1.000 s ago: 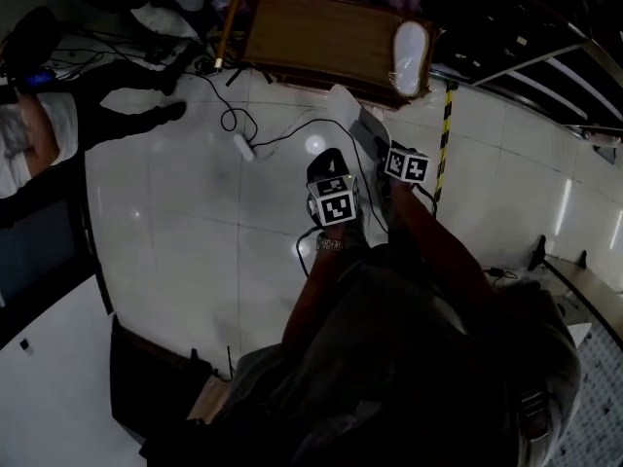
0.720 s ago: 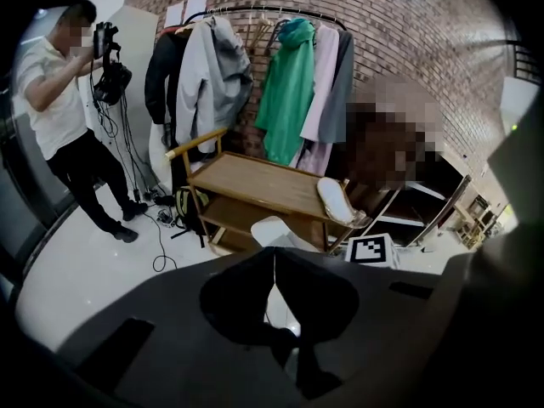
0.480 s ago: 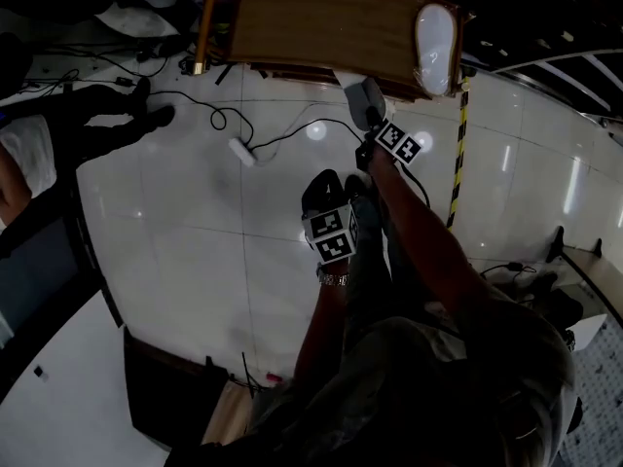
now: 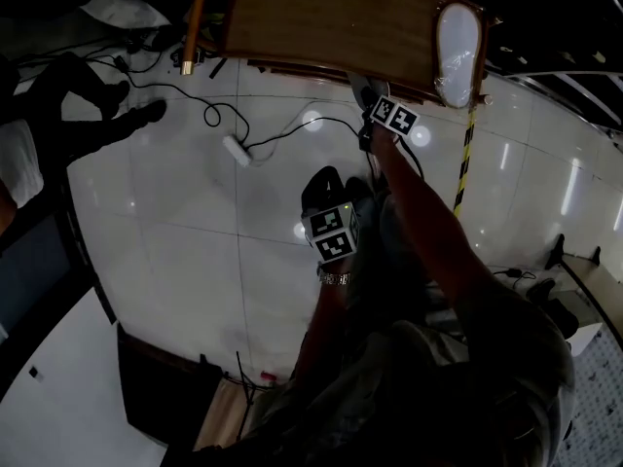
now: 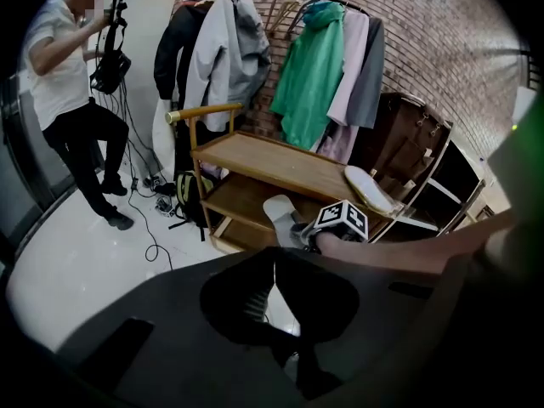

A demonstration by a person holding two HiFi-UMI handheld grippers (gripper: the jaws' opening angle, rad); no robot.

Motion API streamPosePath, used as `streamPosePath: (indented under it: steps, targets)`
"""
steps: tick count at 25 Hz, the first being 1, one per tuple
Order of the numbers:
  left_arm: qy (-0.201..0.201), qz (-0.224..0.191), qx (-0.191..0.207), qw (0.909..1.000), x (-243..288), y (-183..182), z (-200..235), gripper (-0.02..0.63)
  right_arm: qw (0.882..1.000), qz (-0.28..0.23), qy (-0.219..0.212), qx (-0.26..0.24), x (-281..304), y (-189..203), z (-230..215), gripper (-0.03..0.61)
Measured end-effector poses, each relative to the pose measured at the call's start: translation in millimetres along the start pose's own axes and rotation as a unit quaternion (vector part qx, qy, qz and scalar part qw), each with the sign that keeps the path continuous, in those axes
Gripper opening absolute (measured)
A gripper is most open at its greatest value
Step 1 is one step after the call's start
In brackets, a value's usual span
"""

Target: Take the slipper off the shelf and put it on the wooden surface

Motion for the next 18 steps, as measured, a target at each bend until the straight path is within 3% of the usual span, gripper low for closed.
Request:
streamPosePath:
  steps: [2,5,8,11,15,18]
  targets:
    - [0.001,0.000,0.003,1.0000,5,-1,1,0.008,0.998,0.063,-0.008,-0.005,17,3,0,0.333]
    - [0.006,-0.003,0.003,1.0000,11,-1,1,0.008,0.988,0.149,-0.021,-0.027,33,9,-1,0.425]
    - [0.010,-0.001,-0.002,0.9999,13,-1,0,0.008,0.981,0.181,-0.032,-0.067,33,9,0,0.426]
    - [0.015,-0.005,-0.004,0.9999,9,-7,-5,0.008,0.976,0.187,-0.007,-0.111,12,9,-2,0.404]
    - [0.026,0.006,-0.007,0.9996,-15,-28,-23,0.008,0.968,0.201,0.025,-0.145,-59,7,-9,0.357]
    - [0.044,0.011,-0.020,0.9988,-36,-58,-39,0.008,0.955,0.200,0.031,-0.217,-131,-10,13,0.319]
Point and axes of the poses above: the fingertips, and each gripper's own axes: x forward along the fingers, z to its left, y out of its underside, the point moved 10 cm from there along -x, backward along the fingers, and after that the axes turned 3 degrees about -z, right-handed, at the moved point
